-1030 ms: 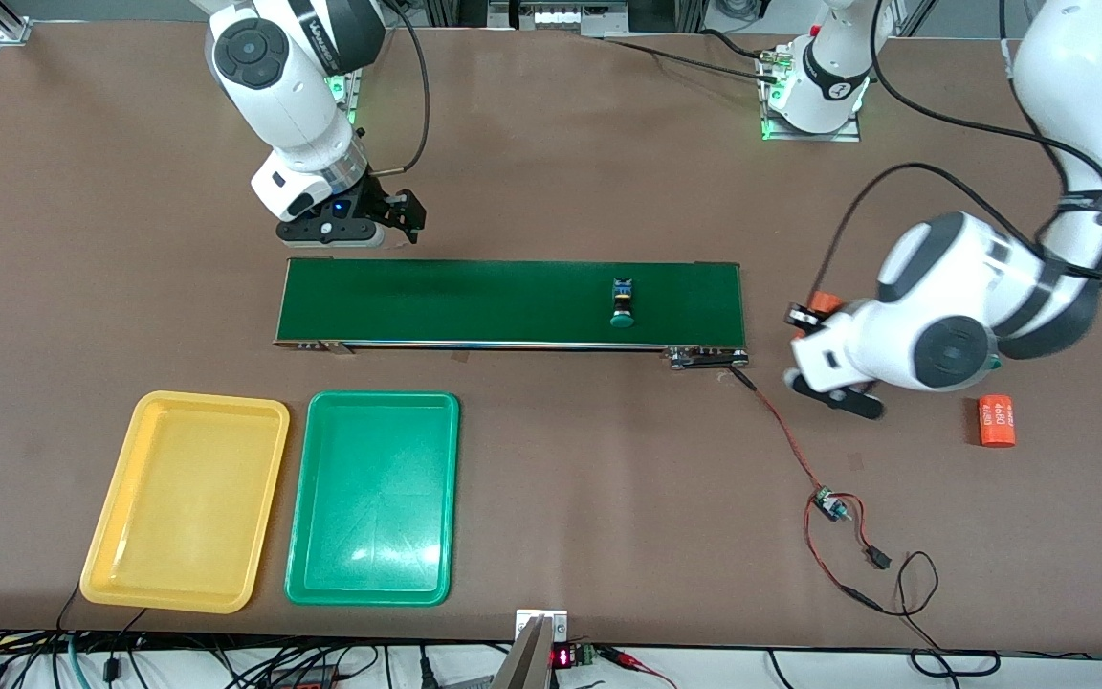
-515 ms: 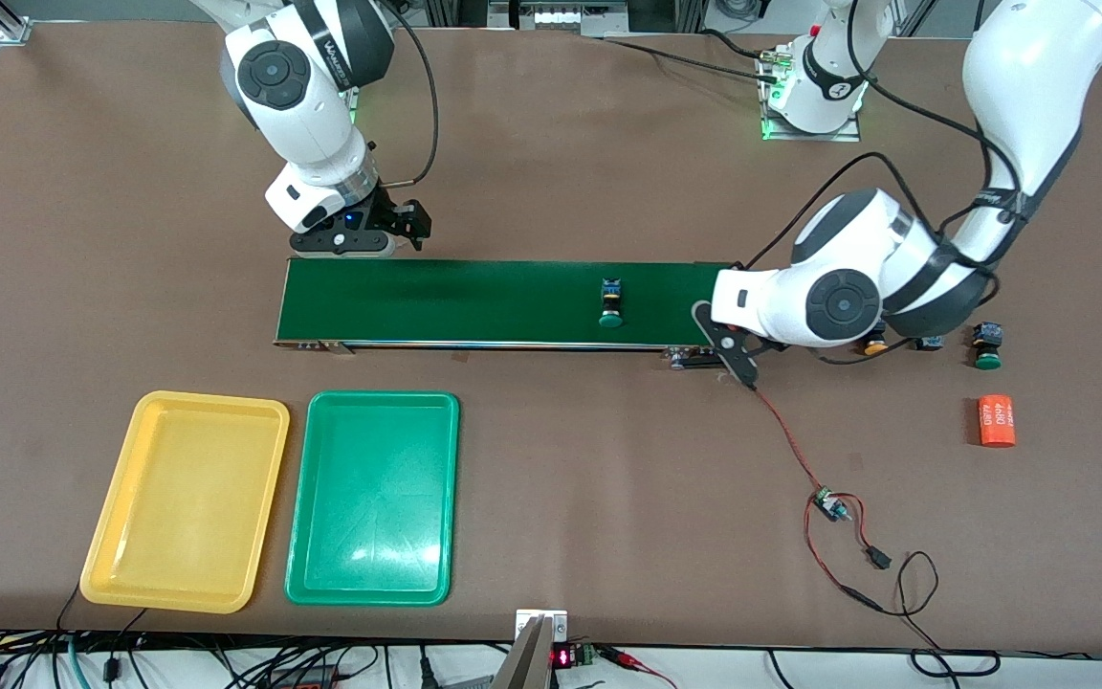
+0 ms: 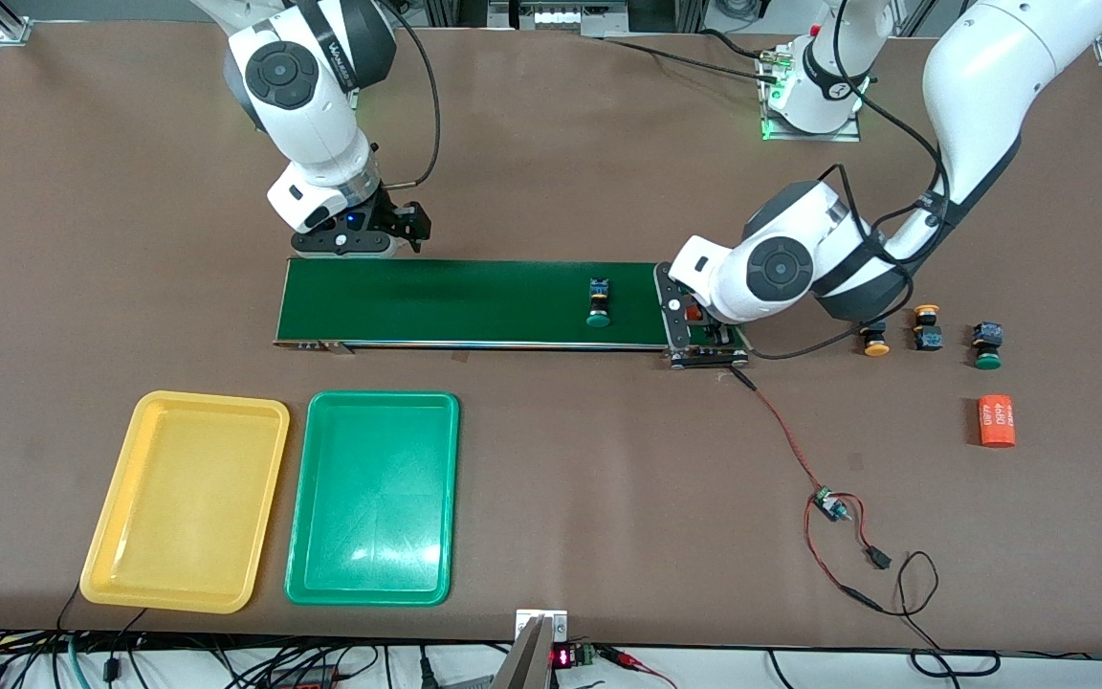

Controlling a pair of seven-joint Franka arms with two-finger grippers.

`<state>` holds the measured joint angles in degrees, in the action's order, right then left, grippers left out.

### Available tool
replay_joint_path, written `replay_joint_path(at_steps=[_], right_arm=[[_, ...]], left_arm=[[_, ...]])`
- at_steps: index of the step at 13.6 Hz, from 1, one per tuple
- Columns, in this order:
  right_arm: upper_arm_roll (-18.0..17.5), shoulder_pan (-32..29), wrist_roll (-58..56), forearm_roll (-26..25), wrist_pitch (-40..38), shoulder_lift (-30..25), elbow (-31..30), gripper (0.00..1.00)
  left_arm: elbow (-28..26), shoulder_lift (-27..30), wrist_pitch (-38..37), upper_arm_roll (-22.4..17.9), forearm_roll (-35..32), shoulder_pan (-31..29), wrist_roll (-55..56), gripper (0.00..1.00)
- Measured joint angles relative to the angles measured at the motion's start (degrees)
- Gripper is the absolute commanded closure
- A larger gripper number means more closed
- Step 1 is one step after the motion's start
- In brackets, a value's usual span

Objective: Sort buttons by color to trays
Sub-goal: 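Release the cylinder on the belt while the right gripper approaches the green button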

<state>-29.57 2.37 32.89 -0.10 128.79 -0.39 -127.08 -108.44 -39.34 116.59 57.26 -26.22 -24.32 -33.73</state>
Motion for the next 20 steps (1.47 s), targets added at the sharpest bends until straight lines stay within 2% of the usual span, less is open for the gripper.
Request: replay_joint_path(at_steps=[6,9,13,17,20], right_arm=[[0.0,0.0,0.06,-0.09,0.21,0.01,0.0,0.0],[-0.05,0.02,1.24,-0.17,0.4,0.01,0.0,0.0],[-0.81,0.95,3.8,-4.47,0.76,0.15,0.0,0.0],[-1.83,1.69,7.99,-7.37,0.94,1.51,0.0,0.0],[-2.44,2.72,13.69,-9.15,2.36,2.92,0.01,0.0]], left_arm=[[-0.33,0.11,0.72,0.03,-0.39,-0.33,-2.31,0.0],[1.33,1.81,-4.64,0.15,-0.44,-1.81,0.67,0.0],[4.79,7.78,-16.75,0.42,-0.46,-4.18,18.57,0.0],[6.79,8.81,-17.67,-0.23,-0.47,-10.68,32.91,0.0],[14.82,8.36,-21.68,-4.11,-0.46,-11.49,38.0,0.0]])
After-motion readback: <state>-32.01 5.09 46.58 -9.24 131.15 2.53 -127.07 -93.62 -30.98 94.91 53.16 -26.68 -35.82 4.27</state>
